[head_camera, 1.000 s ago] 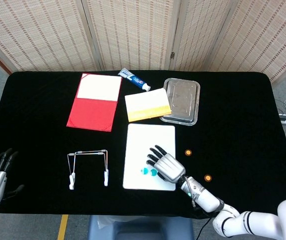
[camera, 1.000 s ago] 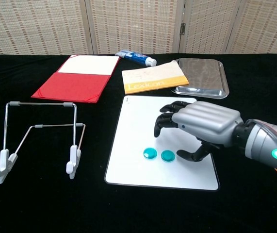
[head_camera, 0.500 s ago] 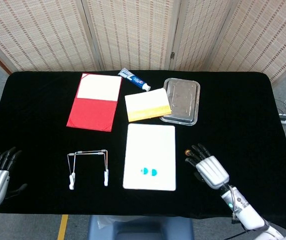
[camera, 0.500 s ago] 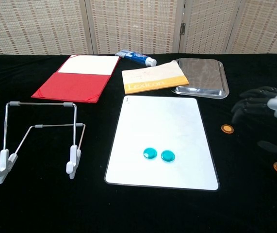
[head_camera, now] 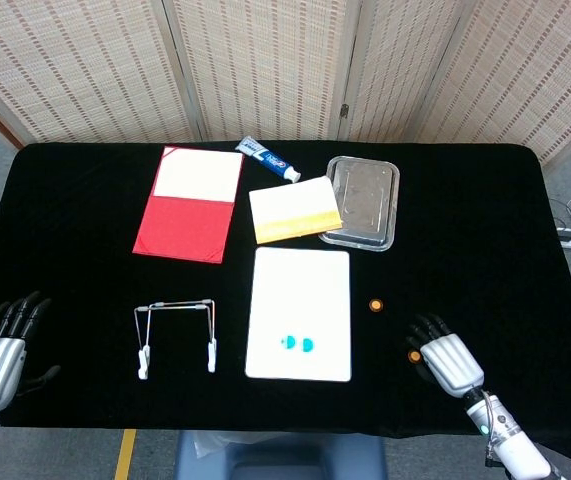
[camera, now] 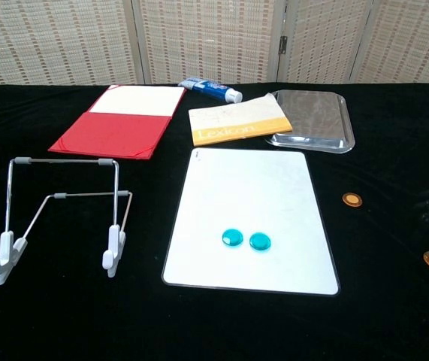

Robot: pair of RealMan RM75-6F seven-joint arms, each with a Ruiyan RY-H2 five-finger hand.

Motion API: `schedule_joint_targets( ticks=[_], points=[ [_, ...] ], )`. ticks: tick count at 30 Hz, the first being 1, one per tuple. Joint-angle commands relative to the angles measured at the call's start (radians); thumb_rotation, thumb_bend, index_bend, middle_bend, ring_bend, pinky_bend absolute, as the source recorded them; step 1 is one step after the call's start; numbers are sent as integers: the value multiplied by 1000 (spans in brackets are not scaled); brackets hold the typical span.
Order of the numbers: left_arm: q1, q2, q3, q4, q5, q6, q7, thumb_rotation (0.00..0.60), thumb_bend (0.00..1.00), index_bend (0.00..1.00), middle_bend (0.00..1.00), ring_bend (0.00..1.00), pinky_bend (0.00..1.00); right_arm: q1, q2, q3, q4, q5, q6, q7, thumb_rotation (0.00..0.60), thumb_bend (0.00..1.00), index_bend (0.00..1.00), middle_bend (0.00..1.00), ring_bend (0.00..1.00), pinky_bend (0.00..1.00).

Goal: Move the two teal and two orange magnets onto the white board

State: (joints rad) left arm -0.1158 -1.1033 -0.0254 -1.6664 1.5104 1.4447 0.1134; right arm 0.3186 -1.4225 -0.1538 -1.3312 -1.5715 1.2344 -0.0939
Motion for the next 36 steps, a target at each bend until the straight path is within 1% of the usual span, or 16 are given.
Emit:
schedule_joint_targets(
  ticks=[1, 8, 13, 17, 21, 25, 30, 34, 36],
  points=[
    [0, 0, 1, 0, -1, -2, -2, 600, 211, 40, 20, 58, 0, -7, -16, 3, 27, -3, -9, 20, 600, 465, 364, 202, 34, 0],
    [-1, -2, 1, 4, -4, -4, -6, 600, 211, 40, 19, 58, 0, -16, -32, 14, 69, -3, -19, 40, 600, 465, 370, 202, 32, 0],
    [-1, -2, 2, 6, -5, -5, -10, 600, 211, 40, 18, 58, 0, -18, -36, 21, 80, -4, -27, 48, 600, 465, 385, 202, 33, 0],
    [-1, -2, 3, 8, -6, -6, -12, 600, 211, 39, 18, 58, 0, -18, -39, 29, 87, 2, -39, 49, 600, 465, 438, 207, 37, 0],
    [-2, -2, 4, 9, -6, -6, -14, 600, 211, 39, 17, 58, 0, -18, -43, 37, 95, 6, -47, 49, 600, 465, 513, 229, 45, 0],
    [-1, -1, 3, 9, -8, -6, -14, 600, 211, 40, 17, 57, 0, -18, -40, 42, 91, 2, -46, 55, 600, 464, 538, 237, 48, 0],
    [-2, 2, 2, 5, -8, -5, -14, 600, 211, 39, 17, 57, 0, 9, -7, 57, 23, -37, -30, 62, 600, 465, 537, 237, 45, 0],
    [-1, 5, 3, 0, -4, 0, -15, 600, 211, 39, 17, 57, 0, 75, 24, 103, -77, -54, -68, 26, 600, 465, 537, 237, 44, 0],
    [1, 7, 3, -2, -5, 2, -14, 600, 211, 39, 17, 57, 0, 116, 25, 137, -123, -41, -108, -8, 600, 465, 537, 236, 43, 0]
  ],
)
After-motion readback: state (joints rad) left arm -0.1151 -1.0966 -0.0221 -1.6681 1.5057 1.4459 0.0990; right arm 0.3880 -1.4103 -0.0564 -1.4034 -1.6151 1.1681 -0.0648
